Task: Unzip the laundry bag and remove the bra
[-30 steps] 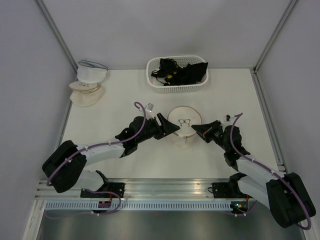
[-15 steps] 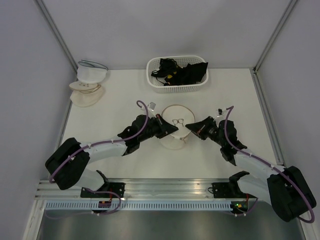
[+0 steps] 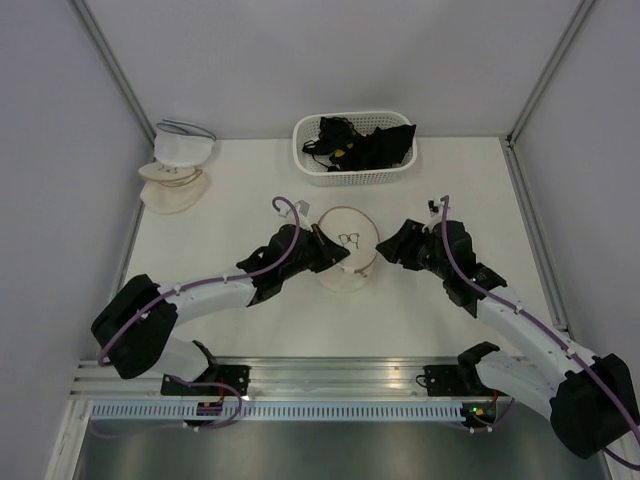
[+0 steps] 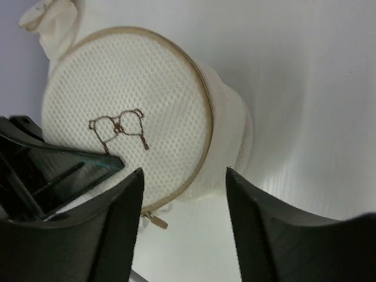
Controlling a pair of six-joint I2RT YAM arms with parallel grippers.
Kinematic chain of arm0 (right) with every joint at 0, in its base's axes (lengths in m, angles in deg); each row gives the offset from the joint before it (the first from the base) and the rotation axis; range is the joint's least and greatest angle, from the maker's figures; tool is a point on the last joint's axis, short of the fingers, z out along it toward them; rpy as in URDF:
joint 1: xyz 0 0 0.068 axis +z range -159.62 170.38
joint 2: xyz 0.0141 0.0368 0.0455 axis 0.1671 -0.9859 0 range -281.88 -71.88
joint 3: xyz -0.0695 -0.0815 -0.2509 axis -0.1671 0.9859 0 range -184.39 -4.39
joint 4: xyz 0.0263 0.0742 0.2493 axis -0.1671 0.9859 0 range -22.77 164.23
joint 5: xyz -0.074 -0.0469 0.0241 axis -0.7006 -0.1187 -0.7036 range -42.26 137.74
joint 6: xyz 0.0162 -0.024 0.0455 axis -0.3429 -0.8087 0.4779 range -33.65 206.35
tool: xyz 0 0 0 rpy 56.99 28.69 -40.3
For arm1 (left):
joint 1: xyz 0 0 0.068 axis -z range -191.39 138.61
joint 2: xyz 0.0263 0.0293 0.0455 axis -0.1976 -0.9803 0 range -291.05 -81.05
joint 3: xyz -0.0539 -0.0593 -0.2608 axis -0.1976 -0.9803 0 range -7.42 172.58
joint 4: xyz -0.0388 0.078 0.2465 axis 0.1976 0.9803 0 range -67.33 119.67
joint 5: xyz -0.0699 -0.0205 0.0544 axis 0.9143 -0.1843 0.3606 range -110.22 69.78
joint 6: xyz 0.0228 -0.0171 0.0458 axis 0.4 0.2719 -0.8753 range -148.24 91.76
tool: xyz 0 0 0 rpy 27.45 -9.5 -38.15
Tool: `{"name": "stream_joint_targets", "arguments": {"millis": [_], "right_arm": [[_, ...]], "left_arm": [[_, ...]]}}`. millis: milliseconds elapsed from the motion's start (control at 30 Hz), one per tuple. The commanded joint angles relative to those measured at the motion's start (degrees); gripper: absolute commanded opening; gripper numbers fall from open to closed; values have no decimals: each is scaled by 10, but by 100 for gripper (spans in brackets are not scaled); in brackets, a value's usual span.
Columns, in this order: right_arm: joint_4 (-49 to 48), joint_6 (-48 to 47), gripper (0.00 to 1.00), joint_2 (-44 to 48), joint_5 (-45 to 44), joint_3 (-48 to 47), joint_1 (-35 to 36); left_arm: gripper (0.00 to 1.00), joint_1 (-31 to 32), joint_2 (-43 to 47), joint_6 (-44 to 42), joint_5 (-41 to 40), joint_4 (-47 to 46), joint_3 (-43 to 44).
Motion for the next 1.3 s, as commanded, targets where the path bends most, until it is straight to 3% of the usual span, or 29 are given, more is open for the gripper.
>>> {"name": "stream_joint_targets", "arguments": {"millis": [0,33,133,367,867,1100,1267], "right_arm": [[66,-92,60,-9,11,-16,17],[68,-99,52,-11,15,-17,24],[77,-121,46,-14,19,-18,58],[75,-152,46,-15,36,-19,109],[-27,-158,44,-61,58,-4,115],[-26,-157,19,-67,54,-9,116],[12,-167,16,-54,53,-15,117]], "left_arm": [[2,2,-10,-36,-33,19,41],[2,2,-17,-37,-32,22,45],[2,2,-22,-41,-28,26,58],[2,2,-26,-53,-19,37,70],[2,-1,-45,-39,53,10,67],[2,-4,-42,-37,60,8,65],[2,-17,-37,-38,66,7,58]]}}
